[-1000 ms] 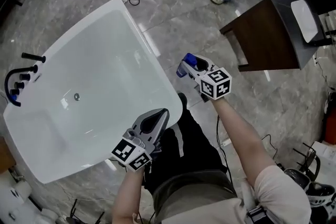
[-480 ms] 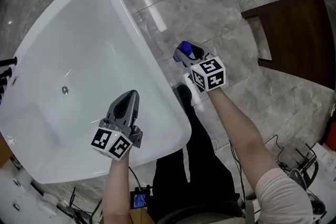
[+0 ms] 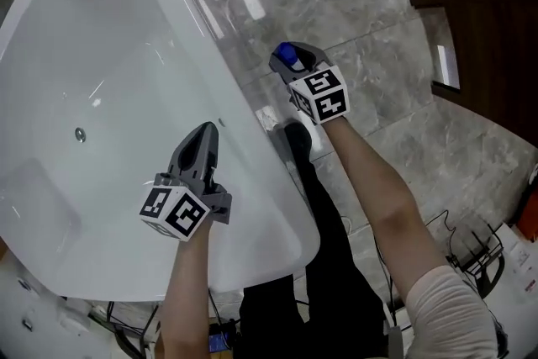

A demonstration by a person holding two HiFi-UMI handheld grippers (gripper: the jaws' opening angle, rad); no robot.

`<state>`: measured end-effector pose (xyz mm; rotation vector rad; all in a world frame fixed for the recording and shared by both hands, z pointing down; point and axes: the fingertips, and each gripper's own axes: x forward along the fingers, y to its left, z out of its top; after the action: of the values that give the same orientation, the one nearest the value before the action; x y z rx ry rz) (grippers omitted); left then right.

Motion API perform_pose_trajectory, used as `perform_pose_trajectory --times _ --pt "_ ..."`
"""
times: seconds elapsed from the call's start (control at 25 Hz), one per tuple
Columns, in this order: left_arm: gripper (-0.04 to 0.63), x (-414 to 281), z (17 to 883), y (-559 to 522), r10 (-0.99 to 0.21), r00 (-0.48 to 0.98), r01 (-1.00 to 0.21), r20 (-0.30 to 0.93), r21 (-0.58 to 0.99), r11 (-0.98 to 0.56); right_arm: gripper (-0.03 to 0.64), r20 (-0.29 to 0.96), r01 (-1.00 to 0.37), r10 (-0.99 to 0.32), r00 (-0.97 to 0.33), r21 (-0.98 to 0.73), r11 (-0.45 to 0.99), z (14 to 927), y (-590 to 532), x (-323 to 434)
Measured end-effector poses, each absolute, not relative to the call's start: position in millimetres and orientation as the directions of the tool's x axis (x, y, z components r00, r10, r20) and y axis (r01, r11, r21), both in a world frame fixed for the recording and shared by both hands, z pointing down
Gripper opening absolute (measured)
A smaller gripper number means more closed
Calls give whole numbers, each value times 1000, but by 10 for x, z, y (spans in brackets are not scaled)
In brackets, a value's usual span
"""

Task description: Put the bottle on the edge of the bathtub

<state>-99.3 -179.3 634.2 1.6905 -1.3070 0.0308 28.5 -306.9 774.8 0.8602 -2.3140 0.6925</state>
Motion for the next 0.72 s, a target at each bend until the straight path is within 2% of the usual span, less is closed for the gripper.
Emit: perform_pose_trajectory --times 0.2,0.4,0.72 --pt "55 -1141 6631 -1801 -754 370 -712 543 687 145 164 706 -679 -347 -617 -256 688 8286 -2986 183" --pt "55 -1238 6682 -1790 -756 334 -774 562 622 120 164 736 -696 -330 -591 -258 670 8693 -2907 235" --pt "55 -1344 6760 -1584 -731 336 -791 594 599 123 164 750 -727 -348 -563 -250 640 9103 -2876 285"
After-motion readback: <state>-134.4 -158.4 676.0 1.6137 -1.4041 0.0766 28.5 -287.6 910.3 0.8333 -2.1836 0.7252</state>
